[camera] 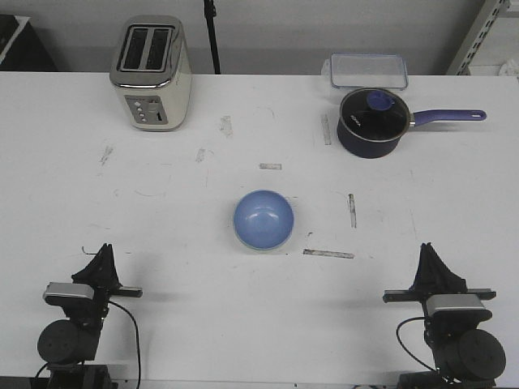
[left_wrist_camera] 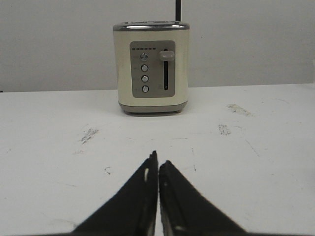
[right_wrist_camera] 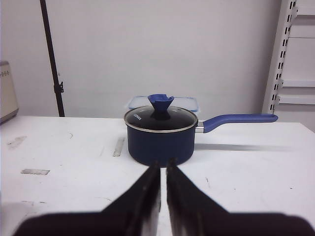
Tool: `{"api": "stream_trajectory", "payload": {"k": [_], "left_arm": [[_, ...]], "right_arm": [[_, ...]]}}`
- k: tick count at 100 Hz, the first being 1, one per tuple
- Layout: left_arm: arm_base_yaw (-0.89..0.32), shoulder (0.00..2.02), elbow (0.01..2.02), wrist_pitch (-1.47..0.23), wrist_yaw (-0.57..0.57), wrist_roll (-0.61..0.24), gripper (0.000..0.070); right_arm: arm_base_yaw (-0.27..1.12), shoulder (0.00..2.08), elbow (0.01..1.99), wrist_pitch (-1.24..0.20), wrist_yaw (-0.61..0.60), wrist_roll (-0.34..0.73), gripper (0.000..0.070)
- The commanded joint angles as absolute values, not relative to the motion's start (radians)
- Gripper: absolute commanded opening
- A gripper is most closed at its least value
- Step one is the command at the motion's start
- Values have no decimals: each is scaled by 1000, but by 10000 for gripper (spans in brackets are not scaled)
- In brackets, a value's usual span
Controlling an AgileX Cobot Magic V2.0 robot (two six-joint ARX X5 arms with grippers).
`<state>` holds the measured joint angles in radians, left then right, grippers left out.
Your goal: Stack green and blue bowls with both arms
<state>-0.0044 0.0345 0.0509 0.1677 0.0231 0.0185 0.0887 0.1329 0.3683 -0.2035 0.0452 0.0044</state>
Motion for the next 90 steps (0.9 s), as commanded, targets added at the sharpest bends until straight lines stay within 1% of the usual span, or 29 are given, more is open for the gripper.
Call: {"api": "stream_trajectory", "payload": {"k": [1,11,26,90], "left_arm": [[-6,27,40,177,14,34,1],[-6,11,13,178,-6,35,1],[-6,3,12,125,-18,35,1],[-7,3,12,121,-30,34,1]], "right_arm": [[90,131,370,-194,45,2,12],[90,131,370,-195,45,2,12],[90,131,370,-194,45,2,12],[90,131,370,-194,45,2,12]]}}
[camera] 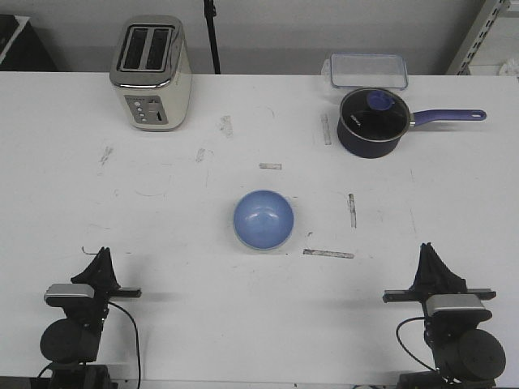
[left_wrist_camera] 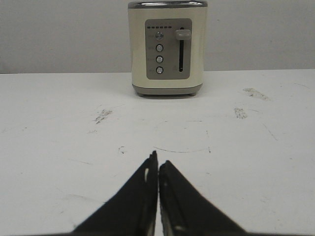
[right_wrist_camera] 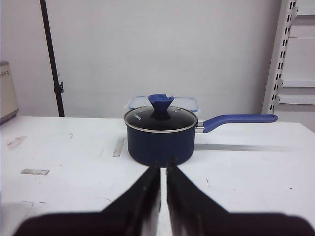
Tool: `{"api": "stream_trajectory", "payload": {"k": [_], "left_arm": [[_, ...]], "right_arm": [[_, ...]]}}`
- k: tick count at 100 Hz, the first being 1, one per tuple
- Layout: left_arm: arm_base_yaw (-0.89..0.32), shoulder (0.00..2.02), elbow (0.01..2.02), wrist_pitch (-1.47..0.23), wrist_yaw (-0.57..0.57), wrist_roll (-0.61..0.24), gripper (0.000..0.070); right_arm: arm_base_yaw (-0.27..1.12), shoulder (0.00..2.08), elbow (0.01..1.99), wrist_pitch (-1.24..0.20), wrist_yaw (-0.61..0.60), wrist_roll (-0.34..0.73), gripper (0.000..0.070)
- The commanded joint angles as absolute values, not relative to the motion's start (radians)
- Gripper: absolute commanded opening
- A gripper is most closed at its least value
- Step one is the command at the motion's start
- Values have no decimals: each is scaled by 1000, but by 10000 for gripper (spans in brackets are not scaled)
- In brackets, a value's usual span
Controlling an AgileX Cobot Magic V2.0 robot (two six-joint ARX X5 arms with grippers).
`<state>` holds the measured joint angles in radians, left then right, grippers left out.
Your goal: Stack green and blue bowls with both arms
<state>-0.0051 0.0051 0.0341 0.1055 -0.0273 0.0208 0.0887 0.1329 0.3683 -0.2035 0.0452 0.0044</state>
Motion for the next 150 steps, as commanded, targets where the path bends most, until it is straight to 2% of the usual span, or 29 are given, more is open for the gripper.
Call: {"api": "stream_trajectory", "payload": {"k": [1,119,136,150], "left_arm": [[-7,3,12,121,-30,34,1],[-7,3,12,121,-30,34,1],[-7,3,12,121,-30,34,1],[-7,3,12,121,-30,34,1]], "right_arm": [[90,131,370,-194,45,2,12],[86,115,359,-187,53,2,12],[62,51,275,-113,50,5,12],[60,1,163,-30,43,56,12]]}}
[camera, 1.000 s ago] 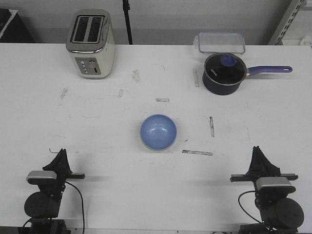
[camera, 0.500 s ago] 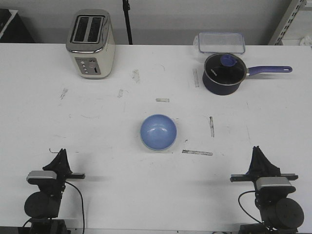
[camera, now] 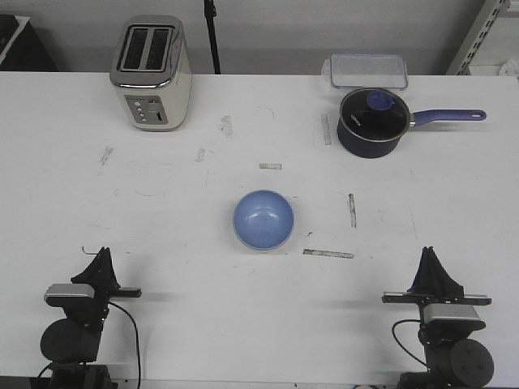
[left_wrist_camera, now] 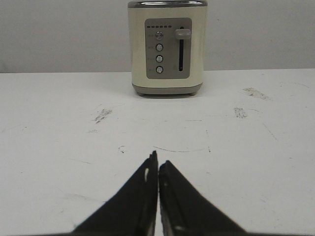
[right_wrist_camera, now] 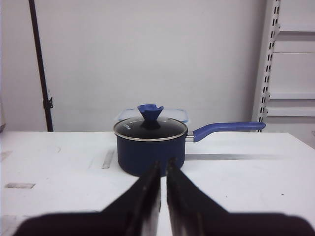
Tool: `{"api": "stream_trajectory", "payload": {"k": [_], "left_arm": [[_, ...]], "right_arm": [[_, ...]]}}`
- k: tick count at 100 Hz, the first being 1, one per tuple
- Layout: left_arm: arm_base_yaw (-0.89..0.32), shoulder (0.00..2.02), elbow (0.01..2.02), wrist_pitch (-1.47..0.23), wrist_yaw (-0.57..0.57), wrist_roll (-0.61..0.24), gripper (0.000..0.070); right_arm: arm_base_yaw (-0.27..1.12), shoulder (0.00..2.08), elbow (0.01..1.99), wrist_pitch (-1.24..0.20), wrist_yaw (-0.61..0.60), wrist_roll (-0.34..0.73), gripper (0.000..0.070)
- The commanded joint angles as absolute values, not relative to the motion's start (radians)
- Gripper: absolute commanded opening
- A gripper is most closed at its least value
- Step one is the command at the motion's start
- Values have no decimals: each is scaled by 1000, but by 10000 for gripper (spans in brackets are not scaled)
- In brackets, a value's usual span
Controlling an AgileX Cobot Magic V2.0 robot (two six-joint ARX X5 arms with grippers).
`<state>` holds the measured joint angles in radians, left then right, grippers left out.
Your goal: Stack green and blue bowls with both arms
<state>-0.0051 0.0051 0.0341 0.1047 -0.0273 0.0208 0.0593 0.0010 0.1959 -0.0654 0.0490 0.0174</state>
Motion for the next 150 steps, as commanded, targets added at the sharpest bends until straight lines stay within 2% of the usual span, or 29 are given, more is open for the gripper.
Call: {"api": "stream_trajectory", "payload": {"k": [1,29,41,60,150], "left_arm": [[-7,3,12,121,-30,34,1],[-7,3,12,121,-30,34,1],[-7,3,12,121,-30,34,1],[-7,3,12,121,-30,34,1],[-7,3,12,121,-30,34,1]], "right_arm": [[60,1,158,-27,41,59,12],[60,1,67,-20,0,63,12],[60,1,10,42,1,68,12],[60,1,13,-24,3,78,12],[60,1,13,-22,0,78,12]]}}
